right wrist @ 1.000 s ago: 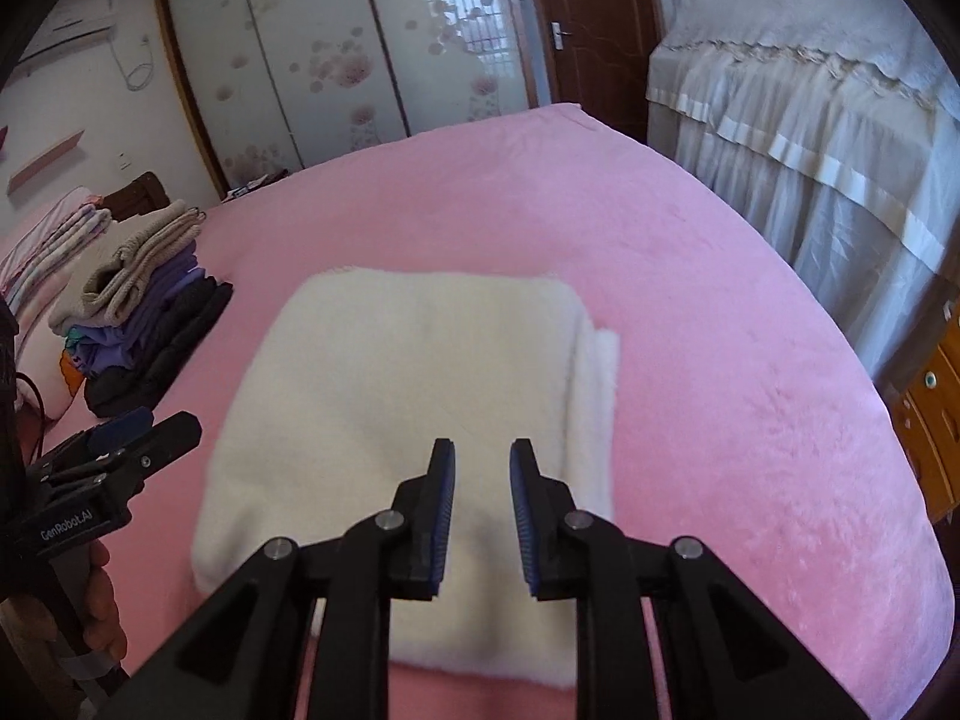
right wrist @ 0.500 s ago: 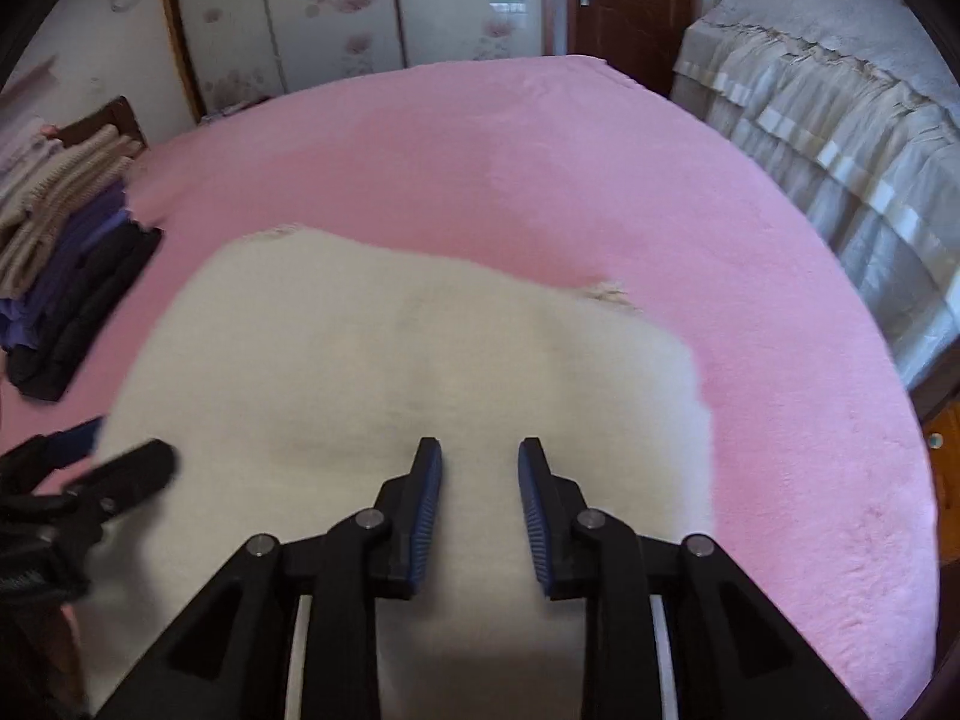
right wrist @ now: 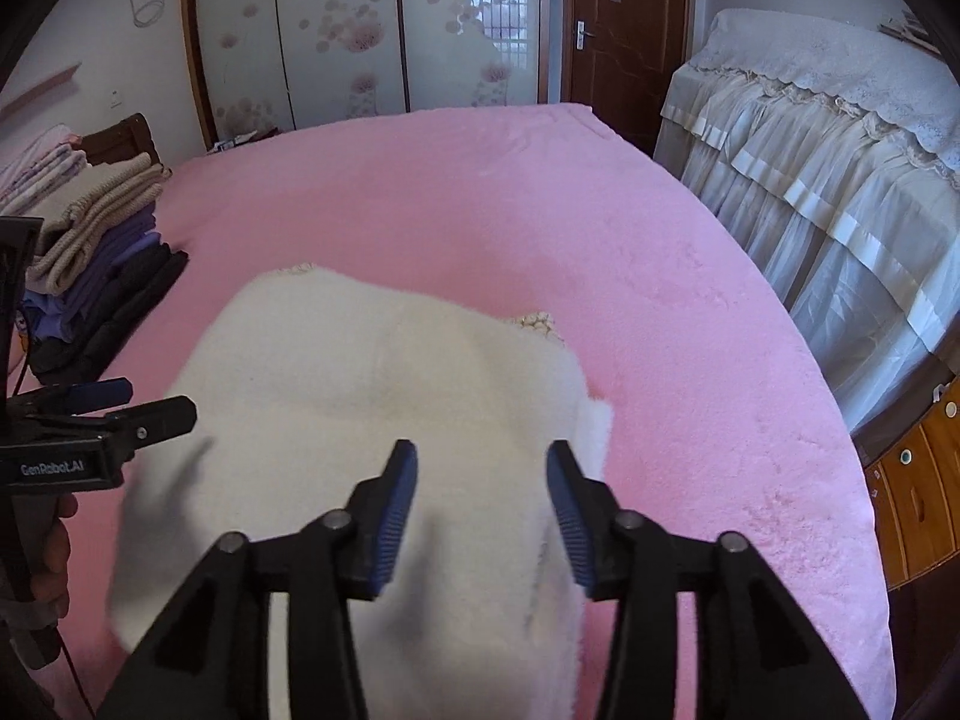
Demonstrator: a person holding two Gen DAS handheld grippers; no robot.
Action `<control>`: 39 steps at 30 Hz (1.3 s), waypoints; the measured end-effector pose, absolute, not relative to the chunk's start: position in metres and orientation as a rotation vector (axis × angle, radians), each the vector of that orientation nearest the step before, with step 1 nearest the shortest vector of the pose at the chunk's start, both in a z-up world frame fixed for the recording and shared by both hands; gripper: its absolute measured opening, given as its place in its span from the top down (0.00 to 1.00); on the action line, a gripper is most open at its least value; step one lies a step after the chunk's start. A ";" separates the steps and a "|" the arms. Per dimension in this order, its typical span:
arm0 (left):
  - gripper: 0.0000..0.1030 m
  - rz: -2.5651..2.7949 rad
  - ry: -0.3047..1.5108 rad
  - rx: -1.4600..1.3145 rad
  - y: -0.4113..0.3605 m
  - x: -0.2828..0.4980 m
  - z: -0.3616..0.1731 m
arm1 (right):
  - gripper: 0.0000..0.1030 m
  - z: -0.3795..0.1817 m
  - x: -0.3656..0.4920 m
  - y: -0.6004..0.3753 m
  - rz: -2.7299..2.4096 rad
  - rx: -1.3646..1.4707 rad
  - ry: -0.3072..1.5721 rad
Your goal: Fold large clothes
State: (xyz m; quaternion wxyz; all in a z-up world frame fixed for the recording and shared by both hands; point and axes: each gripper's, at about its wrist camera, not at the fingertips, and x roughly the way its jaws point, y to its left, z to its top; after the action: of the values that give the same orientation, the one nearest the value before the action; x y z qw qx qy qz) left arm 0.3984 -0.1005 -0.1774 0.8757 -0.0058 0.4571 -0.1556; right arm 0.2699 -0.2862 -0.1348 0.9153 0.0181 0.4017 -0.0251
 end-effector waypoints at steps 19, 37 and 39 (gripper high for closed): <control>0.01 -0.516 0.832 -0.074 -0.080 0.331 -0.035 | 0.18 0.005 0.188 -0.289 -0.014 -0.032 0.615; 0.01 -0.675 1.190 -0.311 -0.060 0.385 -0.212 | 0.16 -0.133 0.246 -0.345 0.100 0.301 1.010; 0.01 -0.682 1.197 -0.307 -0.067 0.390 -0.229 | 0.16 -0.160 0.257 -0.350 0.123 0.371 1.073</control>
State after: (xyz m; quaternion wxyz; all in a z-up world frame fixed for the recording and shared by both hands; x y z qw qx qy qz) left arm 0.3898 -0.0669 -0.2287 0.7612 -0.1412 0.5500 -0.3132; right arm 0.2575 -0.3501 -0.1604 0.8413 0.1757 0.5079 0.0582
